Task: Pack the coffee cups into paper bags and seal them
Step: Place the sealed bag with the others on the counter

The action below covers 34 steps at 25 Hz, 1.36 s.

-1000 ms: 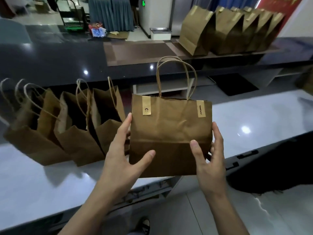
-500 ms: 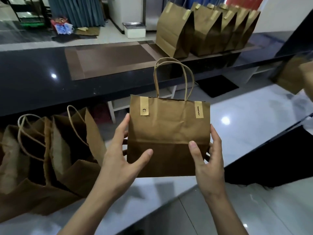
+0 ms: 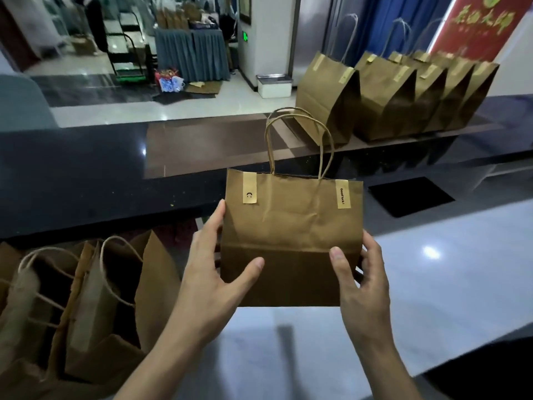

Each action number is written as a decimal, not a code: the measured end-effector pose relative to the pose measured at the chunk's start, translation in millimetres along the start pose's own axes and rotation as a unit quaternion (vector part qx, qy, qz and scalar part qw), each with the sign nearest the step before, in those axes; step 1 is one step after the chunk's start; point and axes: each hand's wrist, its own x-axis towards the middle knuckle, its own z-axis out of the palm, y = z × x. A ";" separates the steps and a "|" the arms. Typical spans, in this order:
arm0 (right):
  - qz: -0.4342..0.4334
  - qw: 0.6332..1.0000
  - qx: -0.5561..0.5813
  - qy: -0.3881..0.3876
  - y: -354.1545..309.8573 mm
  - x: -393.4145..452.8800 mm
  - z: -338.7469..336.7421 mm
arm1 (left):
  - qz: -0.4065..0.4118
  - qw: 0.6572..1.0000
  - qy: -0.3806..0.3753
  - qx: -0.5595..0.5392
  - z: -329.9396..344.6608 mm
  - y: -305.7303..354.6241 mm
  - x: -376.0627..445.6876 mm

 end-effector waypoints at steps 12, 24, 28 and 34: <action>-0.086 0.987 0.110 -0.073 -19.4 152.5 -1.3 | 0.004 0.995 0.087 0.049 33.4 48.3 114.8; -0.082 0.984 0.124 -0.100 2.0 233.7 24.9 | -0.046 0.994 0.080 0.066 54.6 33.7 227.8; -0.078 0.986 0.112 -0.098 16.8 248.1 33.3 | -0.063 0.993 0.087 0.051 67.7 13.7 261.5; -0.102 0.990 0.054 -0.087 35.6 255.1 47.8 | -0.070 0.995 0.075 -0.006 88.4 -5.7 306.0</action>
